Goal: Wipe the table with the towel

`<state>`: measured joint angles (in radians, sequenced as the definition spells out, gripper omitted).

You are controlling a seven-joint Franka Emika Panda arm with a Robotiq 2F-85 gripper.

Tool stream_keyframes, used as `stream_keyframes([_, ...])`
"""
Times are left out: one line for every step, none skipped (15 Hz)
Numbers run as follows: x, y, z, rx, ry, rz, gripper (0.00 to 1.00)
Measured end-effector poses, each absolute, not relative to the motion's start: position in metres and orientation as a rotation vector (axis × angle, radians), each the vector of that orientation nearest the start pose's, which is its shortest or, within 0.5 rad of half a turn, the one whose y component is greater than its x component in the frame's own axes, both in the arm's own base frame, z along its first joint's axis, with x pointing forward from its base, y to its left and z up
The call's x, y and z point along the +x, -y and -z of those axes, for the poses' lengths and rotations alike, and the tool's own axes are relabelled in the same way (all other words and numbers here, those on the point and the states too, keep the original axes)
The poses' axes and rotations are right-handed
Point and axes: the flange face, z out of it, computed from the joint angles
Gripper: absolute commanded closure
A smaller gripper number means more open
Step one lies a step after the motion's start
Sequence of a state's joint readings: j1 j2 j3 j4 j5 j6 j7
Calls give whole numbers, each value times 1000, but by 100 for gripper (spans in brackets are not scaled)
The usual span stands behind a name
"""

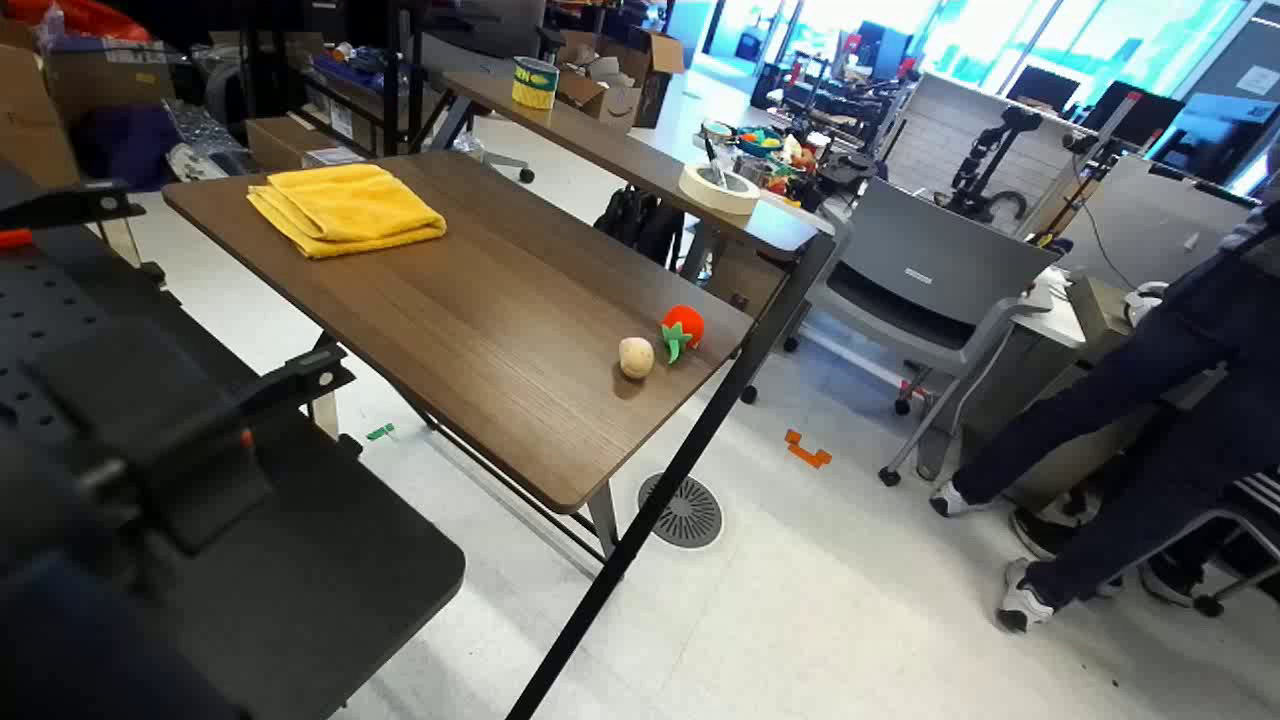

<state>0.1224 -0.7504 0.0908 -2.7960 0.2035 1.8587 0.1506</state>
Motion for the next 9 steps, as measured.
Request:
stream_keyframes([283,-74,-396,-3031,-66,-311,0])
stream_keyframes([283,-74,-396,-3031,-67,-311,0])
stream_keyframes([284,-74,-396,-3031,-71,-308,0])
stream_keyframes([287,-76,-397,-3033,-89,-305,0])
stream_keyframes([296,-80,-397,-3028,-125,-292,0])
stream_keyframes([308,-85,-397,-3014,-167,-278,0])
stream_keyframes([322,-90,-396,-2995,-217,-280,0])
stream_keyframes([337,-94,-395,-2973,-273,-292,0])
stream_keyframes([352,-97,-393,-2946,-337,-314,0])
